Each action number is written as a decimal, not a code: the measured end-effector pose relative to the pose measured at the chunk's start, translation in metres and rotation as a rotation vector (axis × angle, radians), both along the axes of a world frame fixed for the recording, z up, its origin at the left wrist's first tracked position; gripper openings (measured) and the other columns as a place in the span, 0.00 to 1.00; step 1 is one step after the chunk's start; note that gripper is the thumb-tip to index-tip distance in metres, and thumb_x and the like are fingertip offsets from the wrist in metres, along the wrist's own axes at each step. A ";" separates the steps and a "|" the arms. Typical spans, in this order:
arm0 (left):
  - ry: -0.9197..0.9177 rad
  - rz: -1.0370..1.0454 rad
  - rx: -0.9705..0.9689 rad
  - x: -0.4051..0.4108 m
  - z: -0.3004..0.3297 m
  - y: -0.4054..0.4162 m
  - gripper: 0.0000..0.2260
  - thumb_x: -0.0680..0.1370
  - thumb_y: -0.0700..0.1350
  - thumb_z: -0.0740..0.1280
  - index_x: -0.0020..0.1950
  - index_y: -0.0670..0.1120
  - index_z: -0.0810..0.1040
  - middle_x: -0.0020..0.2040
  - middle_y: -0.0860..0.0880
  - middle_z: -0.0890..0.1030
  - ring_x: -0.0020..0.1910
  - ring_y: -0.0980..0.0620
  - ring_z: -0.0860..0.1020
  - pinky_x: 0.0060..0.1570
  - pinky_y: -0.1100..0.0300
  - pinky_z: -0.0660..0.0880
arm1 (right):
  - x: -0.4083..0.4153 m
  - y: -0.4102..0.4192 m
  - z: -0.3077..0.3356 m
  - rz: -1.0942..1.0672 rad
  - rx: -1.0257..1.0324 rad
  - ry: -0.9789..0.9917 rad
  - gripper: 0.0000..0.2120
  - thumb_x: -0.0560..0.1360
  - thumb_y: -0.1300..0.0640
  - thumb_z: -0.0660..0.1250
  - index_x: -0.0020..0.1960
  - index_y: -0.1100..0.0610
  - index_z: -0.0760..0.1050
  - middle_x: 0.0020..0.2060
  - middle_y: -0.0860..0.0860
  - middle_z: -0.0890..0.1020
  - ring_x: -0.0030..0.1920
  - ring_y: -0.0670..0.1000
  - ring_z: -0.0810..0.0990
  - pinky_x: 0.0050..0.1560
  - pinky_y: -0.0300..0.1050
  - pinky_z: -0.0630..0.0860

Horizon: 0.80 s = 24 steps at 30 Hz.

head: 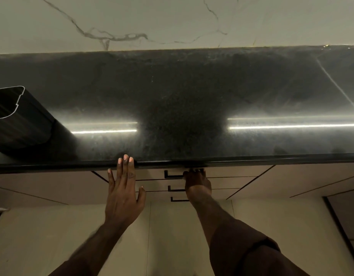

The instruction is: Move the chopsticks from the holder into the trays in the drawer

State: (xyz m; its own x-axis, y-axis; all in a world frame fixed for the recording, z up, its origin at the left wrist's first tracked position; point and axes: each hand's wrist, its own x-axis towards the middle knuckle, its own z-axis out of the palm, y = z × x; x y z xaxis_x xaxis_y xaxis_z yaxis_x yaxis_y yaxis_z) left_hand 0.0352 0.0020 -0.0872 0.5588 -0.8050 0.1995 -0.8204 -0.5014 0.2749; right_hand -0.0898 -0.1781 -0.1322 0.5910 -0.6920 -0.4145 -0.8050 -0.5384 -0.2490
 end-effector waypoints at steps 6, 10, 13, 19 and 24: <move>-0.002 -0.007 0.022 0.003 -0.001 -0.009 0.41 0.72 0.47 0.61 0.79 0.42 0.42 0.80 0.44 0.46 0.79 0.45 0.45 0.74 0.38 0.50 | 0.001 -0.005 -0.002 0.024 0.002 0.026 0.20 0.78 0.60 0.65 0.70 0.52 0.71 0.72 0.57 0.68 0.73 0.59 0.65 0.70 0.57 0.67; 0.002 -0.008 0.038 -0.001 -0.001 -0.009 0.42 0.72 0.47 0.63 0.79 0.42 0.42 0.80 0.43 0.46 0.79 0.46 0.44 0.74 0.38 0.49 | -0.004 -0.001 0.010 0.070 -0.046 -0.023 0.17 0.79 0.59 0.63 0.68 0.53 0.71 0.68 0.56 0.73 0.69 0.58 0.70 0.67 0.54 0.70; 0.011 -0.018 0.041 -0.004 0.001 -0.004 0.40 0.72 0.48 0.60 0.79 0.43 0.41 0.80 0.44 0.45 0.79 0.46 0.44 0.75 0.39 0.49 | -0.015 0.009 0.024 0.082 -0.073 -0.126 0.11 0.80 0.55 0.62 0.62 0.53 0.74 0.53 0.54 0.81 0.52 0.53 0.80 0.53 0.51 0.78; 0.032 -0.032 0.043 -0.016 0.010 0.003 0.40 0.73 0.47 0.61 0.79 0.41 0.44 0.80 0.44 0.46 0.79 0.47 0.44 0.75 0.40 0.48 | -0.031 0.022 0.060 0.147 -0.208 -0.341 0.15 0.81 0.46 0.58 0.56 0.53 0.78 0.44 0.52 0.83 0.38 0.51 0.80 0.39 0.45 0.78; 0.055 -0.033 0.006 -0.028 0.027 0.006 0.40 0.73 0.48 0.61 0.79 0.41 0.43 0.80 0.45 0.44 0.79 0.49 0.42 0.76 0.43 0.45 | -0.030 0.027 0.101 0.175 -0.284 -0.514 0.13 0.80 0.46 0.59 0.50 0.53 0.77 0.36 0.50 0.80 0.32 0.48 0.75 0.34 0.42 0.70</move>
